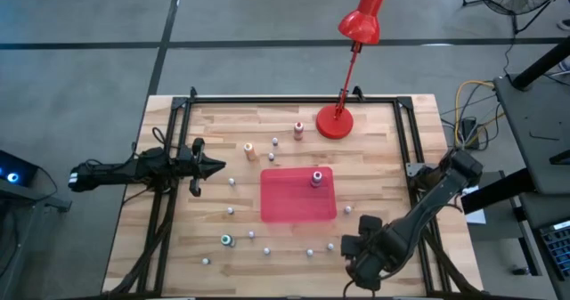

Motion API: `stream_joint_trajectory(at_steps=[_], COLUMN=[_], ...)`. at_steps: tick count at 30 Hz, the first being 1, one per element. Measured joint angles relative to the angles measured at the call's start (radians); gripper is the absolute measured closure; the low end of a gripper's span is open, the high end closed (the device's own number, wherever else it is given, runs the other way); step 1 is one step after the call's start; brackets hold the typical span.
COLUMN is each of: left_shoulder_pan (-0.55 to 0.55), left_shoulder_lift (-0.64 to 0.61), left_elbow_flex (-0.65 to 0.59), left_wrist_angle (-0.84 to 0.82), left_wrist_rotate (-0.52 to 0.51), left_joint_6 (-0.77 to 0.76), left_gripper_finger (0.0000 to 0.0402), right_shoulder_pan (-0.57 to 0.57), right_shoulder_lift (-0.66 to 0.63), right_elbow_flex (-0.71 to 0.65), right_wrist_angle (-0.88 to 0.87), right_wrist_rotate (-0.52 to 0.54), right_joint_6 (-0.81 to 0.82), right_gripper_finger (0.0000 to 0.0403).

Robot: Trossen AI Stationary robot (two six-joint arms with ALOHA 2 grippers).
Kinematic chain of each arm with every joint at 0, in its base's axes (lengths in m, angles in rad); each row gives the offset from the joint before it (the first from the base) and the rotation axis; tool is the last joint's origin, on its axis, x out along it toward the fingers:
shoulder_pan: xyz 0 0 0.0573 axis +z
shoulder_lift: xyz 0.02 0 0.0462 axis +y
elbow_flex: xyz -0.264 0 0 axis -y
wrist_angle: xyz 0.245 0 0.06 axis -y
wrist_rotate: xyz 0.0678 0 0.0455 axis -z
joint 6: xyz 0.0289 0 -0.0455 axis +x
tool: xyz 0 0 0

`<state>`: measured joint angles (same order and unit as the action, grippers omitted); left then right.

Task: Pick & Place food coloring
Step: Put the large yellow food coloring bottle into the red bin

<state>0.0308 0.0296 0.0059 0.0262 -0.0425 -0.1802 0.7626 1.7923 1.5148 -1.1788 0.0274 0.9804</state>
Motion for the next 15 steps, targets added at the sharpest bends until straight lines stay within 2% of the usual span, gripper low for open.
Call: stream_joint_trajectory(at_steps=[9,15], left_shoulder_pan=[0.000,0.000], left_shoulder_lift=[0.000,0.000], left_elbow_flex=[0.000,0.000], left_wrist_angle=[0.000,0.000], left_wrist_rotate=[0.000,0.000], left_joint_6=[0.000,0.000], left_gripper_finger=[0.0402,0.0402], right_shoulder_pan=[0.028,0.038], right_shoulder_lift=[0.005,0.005], right_elbow_flex=[-0.056,-0.065], right_wrist_angle=[0.006,0.074], right_wrist_rotate=[0.025,0.025], right_joint_6=[0.013,0.016], right_gripper_finger=[0.0039,0.0039])
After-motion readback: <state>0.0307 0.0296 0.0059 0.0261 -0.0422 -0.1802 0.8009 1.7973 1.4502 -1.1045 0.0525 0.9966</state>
